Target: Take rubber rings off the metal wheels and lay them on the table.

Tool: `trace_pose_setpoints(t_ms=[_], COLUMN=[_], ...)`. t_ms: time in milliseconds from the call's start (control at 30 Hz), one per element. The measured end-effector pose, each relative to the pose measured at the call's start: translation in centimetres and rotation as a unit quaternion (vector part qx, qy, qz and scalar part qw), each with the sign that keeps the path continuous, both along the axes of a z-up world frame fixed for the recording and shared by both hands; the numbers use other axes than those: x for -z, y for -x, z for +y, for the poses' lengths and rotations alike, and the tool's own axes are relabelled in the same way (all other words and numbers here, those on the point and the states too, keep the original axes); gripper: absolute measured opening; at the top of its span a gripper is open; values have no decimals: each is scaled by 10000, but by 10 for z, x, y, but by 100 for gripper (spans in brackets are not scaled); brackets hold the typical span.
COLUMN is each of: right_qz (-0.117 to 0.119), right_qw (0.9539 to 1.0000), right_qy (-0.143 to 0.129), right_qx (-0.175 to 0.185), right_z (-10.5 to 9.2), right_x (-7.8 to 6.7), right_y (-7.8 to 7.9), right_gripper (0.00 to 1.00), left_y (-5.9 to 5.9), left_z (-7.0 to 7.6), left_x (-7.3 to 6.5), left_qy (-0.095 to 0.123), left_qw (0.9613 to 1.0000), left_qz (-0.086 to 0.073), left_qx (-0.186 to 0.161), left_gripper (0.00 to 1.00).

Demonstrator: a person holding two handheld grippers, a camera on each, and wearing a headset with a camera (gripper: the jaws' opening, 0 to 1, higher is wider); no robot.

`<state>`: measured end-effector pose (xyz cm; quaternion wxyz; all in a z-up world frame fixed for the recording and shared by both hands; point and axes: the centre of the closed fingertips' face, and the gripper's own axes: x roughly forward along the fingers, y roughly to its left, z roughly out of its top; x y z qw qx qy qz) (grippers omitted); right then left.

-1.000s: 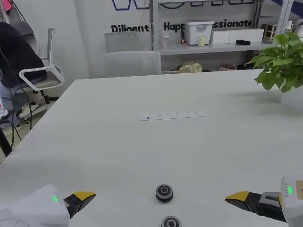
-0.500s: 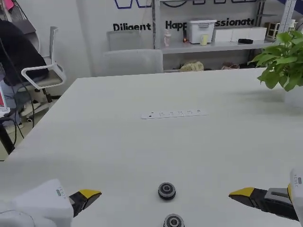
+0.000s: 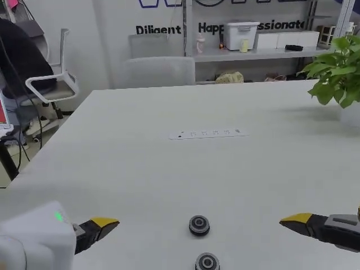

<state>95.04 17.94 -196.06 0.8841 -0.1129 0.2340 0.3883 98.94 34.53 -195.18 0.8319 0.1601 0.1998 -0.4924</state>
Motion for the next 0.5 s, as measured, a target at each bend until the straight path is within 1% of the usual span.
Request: trace_pose_setpoints(t_ms=[67,267,500], right_qz=[-27,-113,-185], right_qw=[10000,9999,9998], right_qy=[-19,-79,-113], right_qx=[21,55,48], right_z=[-2,-3,-4], right_x=[-3,-11,-19], right_y=[-3,-13,-22], right_gripper=[69,68,68], left_y=[-3,-14,-22], left_z=[2,6,6], left_x=[-2,-12,-14], left_qy=[20,62,112], left_qw=[10000,9999,9998], left_qz=[-7,-104,-136], left_qx=[-24,-65,-51], left_gripper=[79,79,79])
